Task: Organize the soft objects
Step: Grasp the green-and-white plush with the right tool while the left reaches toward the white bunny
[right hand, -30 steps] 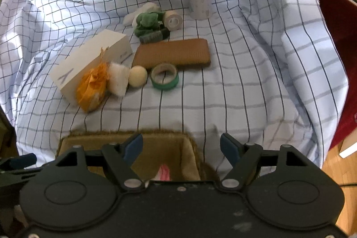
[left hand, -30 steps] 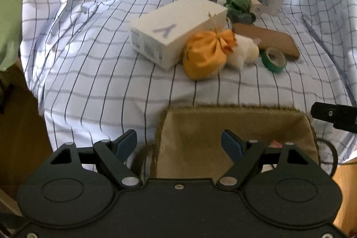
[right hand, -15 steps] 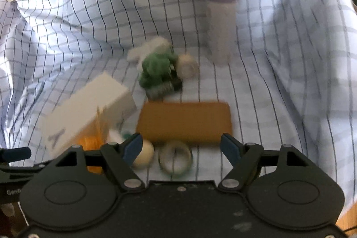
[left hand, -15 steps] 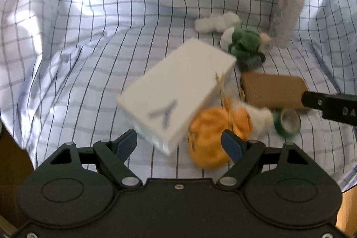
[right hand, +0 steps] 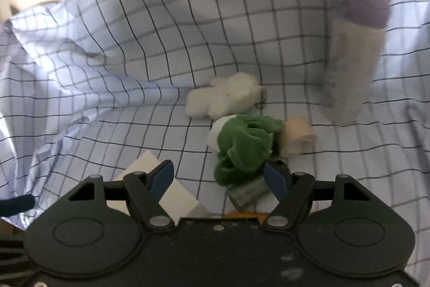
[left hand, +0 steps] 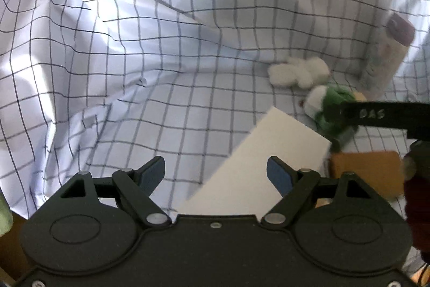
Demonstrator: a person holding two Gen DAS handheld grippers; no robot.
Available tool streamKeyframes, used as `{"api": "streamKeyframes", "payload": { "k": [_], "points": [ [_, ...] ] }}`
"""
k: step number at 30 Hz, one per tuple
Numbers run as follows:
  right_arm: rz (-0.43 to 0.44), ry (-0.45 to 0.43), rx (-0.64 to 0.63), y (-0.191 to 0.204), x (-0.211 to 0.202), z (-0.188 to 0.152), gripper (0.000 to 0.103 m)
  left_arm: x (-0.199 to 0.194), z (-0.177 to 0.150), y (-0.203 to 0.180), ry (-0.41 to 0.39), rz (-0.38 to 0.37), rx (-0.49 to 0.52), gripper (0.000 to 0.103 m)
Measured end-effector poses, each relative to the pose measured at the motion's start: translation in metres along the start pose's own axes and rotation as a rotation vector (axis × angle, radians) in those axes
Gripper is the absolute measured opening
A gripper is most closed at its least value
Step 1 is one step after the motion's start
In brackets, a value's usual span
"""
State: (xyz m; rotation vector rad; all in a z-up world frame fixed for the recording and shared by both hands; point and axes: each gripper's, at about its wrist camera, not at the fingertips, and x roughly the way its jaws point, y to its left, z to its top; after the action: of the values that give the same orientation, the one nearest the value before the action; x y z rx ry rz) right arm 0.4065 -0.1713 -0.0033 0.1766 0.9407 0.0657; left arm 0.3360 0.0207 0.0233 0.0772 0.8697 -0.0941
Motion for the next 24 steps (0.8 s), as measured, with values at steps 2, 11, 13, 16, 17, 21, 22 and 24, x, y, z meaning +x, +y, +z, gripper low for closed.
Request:
{"api": "streamKeyframes", "payload": {
  "k": [2,11,13,16,17,21,22,24],
  "points": [
    [-0.019,0.029,0.001,0.006,0.020,0.006,0.073,0.005,0.005,0.006,0.004,0.004,-0.009,0.080],
    [-0.213,0.028,-0.043,0.015,0.069,0.016,0.064,0.028,0.021,0.018,0.032,0.009,-0.017,0.080],
    [-0.195,0.023,-0.040,0.011,0.067,0.016,0.056,0.034,0.027,0.017,0.038,0.007,-0.005,0.080],
    [-0.156,0.001,-0.039,0.003,0.053,0.015,0.047,0.043,0.039,0.011,0.048,-0.005,0.019,0.080],
    [-0.150,-0.010,-0.036,0.001,0.046,0.014,0.046,0.045,0.043,0.008,0.051,-0.010,0.025,0.080],
    [-0.122,-0.053,-0.026,-0.007,0.021,0.012,0.046,0.055,0.062,-0.008,0.053,-0.052,0.052,0.080],
    [-0.114,-0.062,-0.017,-0.010,0.014,0.011,0.046,0.058,0.068,-0.014,0.053,-0.065,0.062,0.080],
    [-0.099,-0.076,-0.002,-0.015,0.001,0.009,0.046,0.064,0.077,-0.026,0.049,-0.081,0.083,0.082]
  ]
}}
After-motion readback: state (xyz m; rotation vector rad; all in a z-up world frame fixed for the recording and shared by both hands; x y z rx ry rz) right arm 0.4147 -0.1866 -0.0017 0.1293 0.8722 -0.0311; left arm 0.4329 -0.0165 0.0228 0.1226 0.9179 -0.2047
